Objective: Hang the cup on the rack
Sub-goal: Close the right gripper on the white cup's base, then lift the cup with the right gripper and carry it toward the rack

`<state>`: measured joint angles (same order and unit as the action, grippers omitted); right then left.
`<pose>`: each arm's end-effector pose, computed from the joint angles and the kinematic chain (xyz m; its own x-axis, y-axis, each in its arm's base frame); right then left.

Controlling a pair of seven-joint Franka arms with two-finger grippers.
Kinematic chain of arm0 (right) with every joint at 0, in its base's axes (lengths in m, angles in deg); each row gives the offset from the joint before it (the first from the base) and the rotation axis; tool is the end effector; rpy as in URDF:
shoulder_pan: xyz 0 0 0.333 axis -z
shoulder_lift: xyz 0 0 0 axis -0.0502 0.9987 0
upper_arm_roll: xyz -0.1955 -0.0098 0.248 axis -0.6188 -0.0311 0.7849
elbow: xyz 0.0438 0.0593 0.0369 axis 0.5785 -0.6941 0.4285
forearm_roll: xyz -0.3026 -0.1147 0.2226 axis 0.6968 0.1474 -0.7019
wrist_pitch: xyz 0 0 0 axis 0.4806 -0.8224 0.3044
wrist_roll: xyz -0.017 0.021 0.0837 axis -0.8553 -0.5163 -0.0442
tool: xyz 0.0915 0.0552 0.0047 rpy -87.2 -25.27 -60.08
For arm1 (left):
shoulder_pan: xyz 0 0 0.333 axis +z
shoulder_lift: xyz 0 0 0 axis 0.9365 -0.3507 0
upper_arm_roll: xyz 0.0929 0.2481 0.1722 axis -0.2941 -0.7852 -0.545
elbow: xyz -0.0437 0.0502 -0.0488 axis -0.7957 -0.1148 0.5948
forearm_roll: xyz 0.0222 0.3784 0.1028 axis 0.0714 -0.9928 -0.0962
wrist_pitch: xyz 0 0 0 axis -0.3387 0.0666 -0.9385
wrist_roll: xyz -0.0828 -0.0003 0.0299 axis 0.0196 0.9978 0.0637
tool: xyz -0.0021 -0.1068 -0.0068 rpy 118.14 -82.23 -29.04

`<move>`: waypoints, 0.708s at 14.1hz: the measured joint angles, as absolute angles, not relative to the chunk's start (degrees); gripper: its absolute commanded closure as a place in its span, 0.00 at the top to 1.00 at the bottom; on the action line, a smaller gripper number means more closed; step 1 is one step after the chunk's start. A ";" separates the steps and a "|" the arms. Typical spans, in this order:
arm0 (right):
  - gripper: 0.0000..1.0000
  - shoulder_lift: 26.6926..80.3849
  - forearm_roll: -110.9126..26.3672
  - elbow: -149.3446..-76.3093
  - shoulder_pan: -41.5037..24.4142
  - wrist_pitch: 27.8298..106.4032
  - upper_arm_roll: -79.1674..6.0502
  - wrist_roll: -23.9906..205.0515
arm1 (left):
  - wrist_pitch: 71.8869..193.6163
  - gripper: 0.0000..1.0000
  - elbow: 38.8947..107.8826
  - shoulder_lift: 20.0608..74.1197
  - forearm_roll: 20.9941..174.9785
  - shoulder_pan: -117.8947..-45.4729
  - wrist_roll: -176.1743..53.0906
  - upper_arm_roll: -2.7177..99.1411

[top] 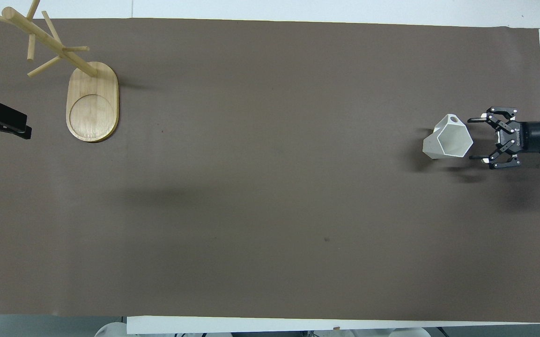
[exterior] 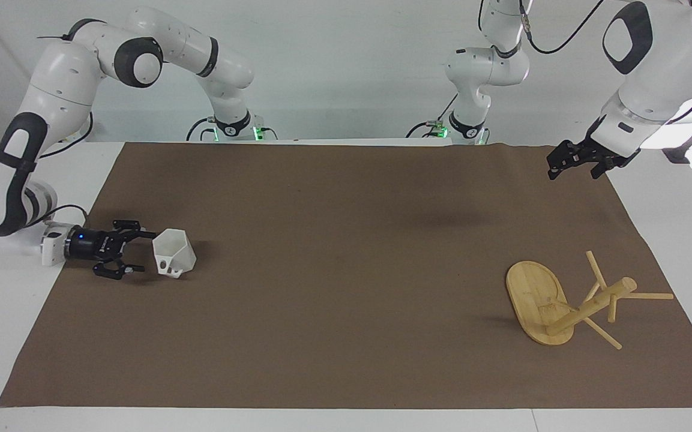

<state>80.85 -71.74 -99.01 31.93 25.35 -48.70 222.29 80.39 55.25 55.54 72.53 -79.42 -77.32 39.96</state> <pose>0.5734 -0.2461 0.2222 0.0225 0.2382 0.9710 0.9996 -0.0221 -0.0178 0.5510 -0.0457 0.5961 0.9896 -0.0871 -0.1142 -0.0883 -0.9961 -0.0059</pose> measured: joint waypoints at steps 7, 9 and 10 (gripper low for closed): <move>1.00 80.87 -72.30 -101.94 30.12 26.85 -48.75 224.60 | 80.39 1.00 55.25 55.54 72.53 -79.42 -77.32 39.96; 1.00 80.85 -72.43 -102.27 29.49 27.83 -48.75 224.60 | 80.39 1.00 55.25 55.54 72.53 -79.42 -77.32 39.96; 1.00 80.85 -72.76 -102.58 29.25 28.31 -48.74 224.60 | 80.39 1.00 55.25 55.54 72.53 -79.42 -77.32 39.96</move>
